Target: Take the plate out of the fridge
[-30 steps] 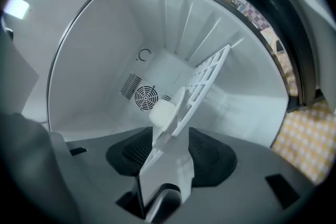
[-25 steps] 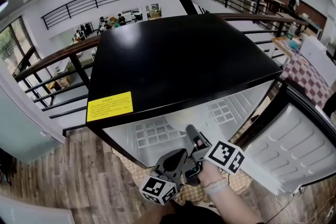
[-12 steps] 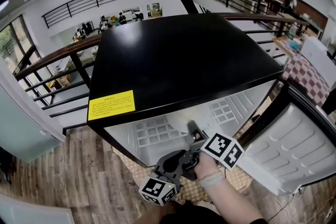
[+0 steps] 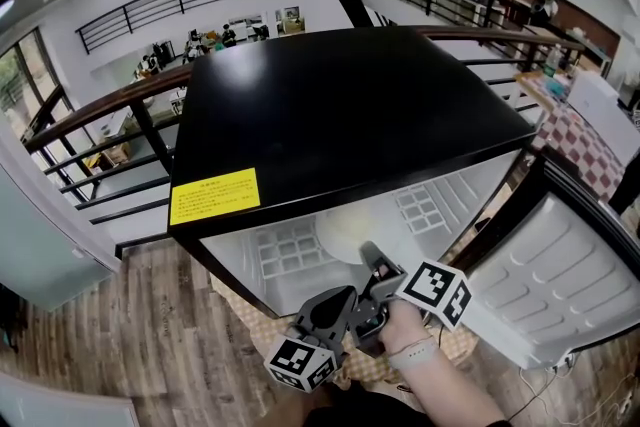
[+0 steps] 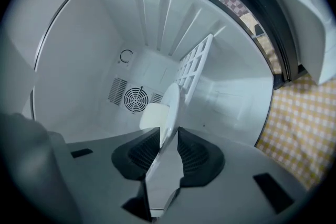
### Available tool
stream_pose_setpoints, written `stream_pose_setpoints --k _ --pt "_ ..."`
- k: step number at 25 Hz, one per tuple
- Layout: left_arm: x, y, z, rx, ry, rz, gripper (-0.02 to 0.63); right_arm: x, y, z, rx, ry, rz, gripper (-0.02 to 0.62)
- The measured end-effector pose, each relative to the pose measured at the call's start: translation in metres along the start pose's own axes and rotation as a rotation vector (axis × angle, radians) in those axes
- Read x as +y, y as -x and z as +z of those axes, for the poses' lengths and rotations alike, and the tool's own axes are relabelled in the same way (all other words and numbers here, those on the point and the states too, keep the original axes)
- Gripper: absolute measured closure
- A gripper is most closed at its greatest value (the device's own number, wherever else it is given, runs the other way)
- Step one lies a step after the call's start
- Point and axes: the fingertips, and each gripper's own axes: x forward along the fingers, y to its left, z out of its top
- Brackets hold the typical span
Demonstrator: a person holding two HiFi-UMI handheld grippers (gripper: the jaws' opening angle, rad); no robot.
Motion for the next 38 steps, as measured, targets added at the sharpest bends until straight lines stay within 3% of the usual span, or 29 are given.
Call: stream_pose_setpoints --k 5,19,29,38 --pt "-0.002 0.003 0.0 0.003 0.0 -0.007 0.598 0.006 0.006 -0.001 0.002 -0.033 0.034 0.527" --pt "-0.004 0.013 0.002 0.006 -0.004 -0.008 0.598 0.01 0.023 -0.029 0.023 -0.191 0.067 0.548" --pt "-0.001 0.019 0.002 0.001 -0.004 0.007 0.597 0.005 0.013 -0.019 0.059 -0.134 0.134 0.535" --pt "0.001 0.022 0.0 0.007 -0.001 0.019 0.597 0.006 0.001 -0.019 0.117 -0.16 0.189 0.531"
